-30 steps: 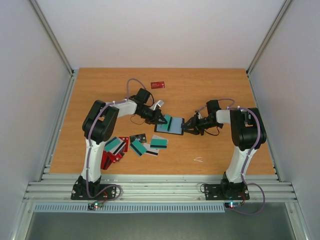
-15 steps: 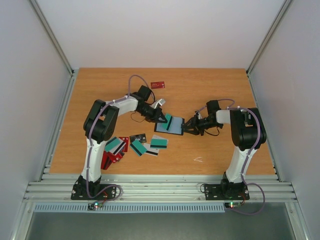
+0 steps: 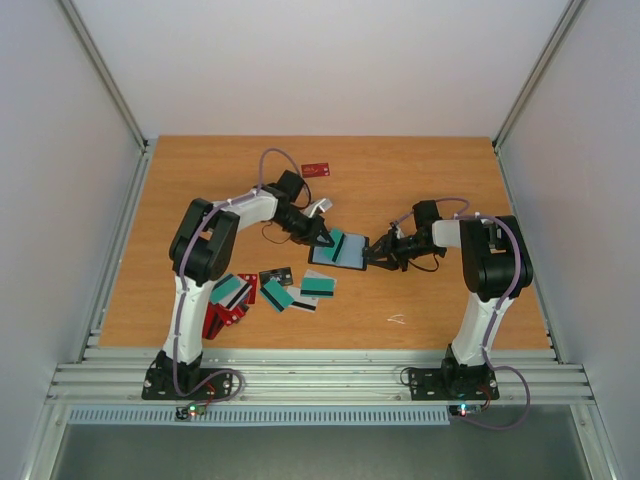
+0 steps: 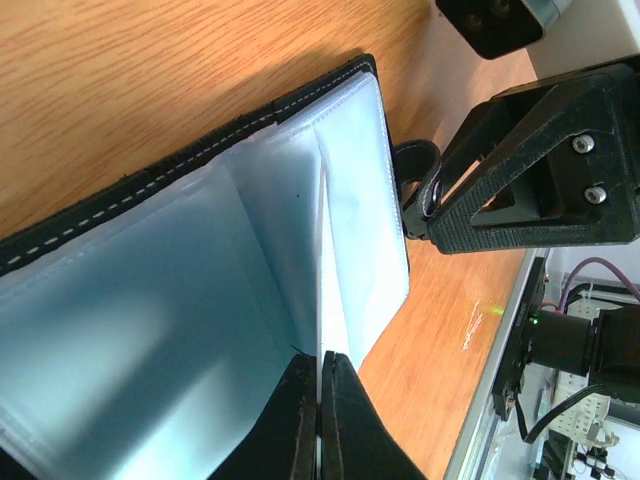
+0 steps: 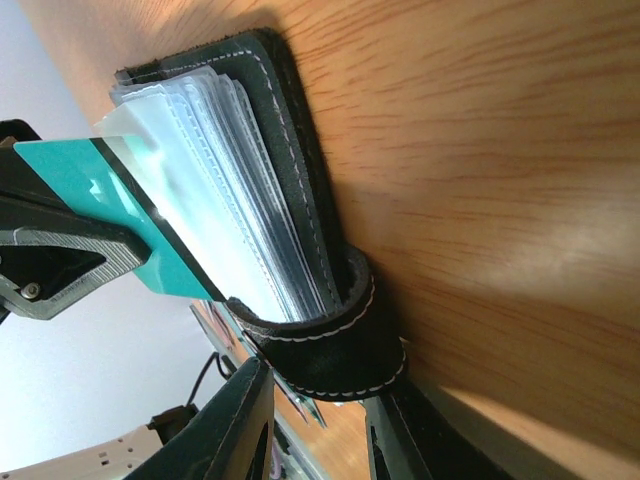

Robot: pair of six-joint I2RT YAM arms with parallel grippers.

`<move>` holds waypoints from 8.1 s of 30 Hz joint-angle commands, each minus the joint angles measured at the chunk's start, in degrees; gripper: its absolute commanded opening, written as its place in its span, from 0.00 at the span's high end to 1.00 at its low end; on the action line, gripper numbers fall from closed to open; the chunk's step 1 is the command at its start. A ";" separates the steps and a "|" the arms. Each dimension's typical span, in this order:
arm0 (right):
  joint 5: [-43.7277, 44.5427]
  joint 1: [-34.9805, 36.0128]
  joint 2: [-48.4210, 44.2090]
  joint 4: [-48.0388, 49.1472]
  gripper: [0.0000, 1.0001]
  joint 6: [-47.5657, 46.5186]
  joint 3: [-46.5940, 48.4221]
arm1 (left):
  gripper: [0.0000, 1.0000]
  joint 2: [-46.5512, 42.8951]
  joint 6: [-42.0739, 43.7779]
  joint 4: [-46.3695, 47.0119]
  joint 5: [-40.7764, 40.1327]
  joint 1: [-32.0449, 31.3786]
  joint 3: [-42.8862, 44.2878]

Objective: Put the credit cards into the card holder

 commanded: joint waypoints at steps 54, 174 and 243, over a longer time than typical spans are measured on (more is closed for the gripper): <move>0.97 1.14 1.25 7.88 0.75 6.59 -2.57 | 0.69 1.89 -14.81 -0.42 -2.32 -5.24 1.55; 16.10 11.64 7.61 -12.94 0.78 -9.72 9.75 | 0.28 -5.40 -13.58 -6.33 -3.14 -0.35 4.81; 26.46 8.13 -1.58 -29.84 0.79 -11.65 19.78 | 0.75 9.17 -5.95 -15.94 -17.99 -7.82 19.08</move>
